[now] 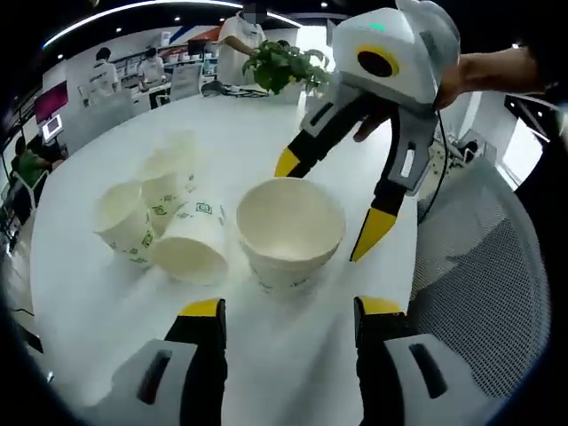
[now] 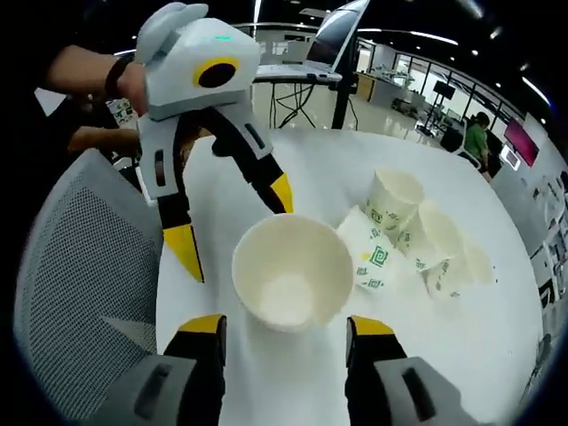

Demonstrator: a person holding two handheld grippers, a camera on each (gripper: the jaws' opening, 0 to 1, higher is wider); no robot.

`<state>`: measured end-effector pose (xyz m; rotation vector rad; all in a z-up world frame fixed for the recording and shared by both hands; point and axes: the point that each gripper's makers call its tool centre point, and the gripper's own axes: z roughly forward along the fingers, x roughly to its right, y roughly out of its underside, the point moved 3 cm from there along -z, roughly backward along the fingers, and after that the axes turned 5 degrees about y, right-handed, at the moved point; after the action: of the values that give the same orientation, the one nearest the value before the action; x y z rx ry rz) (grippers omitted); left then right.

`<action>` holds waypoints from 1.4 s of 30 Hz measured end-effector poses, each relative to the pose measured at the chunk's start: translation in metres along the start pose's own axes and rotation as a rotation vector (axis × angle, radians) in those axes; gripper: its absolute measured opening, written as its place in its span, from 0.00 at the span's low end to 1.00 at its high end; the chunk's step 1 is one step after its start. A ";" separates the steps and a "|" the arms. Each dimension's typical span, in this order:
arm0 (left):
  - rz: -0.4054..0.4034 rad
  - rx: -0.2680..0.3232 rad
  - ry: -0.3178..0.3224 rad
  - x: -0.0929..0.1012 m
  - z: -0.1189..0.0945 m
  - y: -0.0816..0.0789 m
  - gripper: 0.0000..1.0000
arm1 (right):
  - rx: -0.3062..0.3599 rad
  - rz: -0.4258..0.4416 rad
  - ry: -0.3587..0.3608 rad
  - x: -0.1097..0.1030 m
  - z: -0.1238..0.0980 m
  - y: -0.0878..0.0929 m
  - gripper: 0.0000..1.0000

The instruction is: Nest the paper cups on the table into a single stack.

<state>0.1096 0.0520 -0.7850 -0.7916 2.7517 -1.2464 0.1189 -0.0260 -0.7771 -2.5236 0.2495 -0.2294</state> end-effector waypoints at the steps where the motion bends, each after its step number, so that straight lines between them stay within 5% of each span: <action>1: 0.029 -0.011 0.002 0.003 0.005 -0.002 0.56 | 0.002 0.009 0.001 0.000 0.003 0.000 0.52; 9: 0.074 -0.012 0.013 -0.003 0.014 -0.012 0.45 | 0.032 0.023 0.015 0.004 0.007 -0.002 0.33; 13: 0.095 -0.011 0.000 -0.006 0.016 -0.015 0.34 | 0.034 0.022 0.013 0.004 0.005 -0.002 0.32; 21: 0.110 -0.004 0.023 -0.006 0.025 -0.029 0.34 | 0.032 0.013 0.033 0.012 -0.005 0.003 0.32; 42: 0.175 -0.007 0.119 0.024 0.083 -0.083 0.36 | -0.001 0.111 0.093 0.039 -0.047 0.068 0.32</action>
<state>0.1436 -0.0627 -0.7788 -0.4789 2.8441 -1.2897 0.1380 -0.1153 -0.7732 -2.4939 0.4260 -0.3025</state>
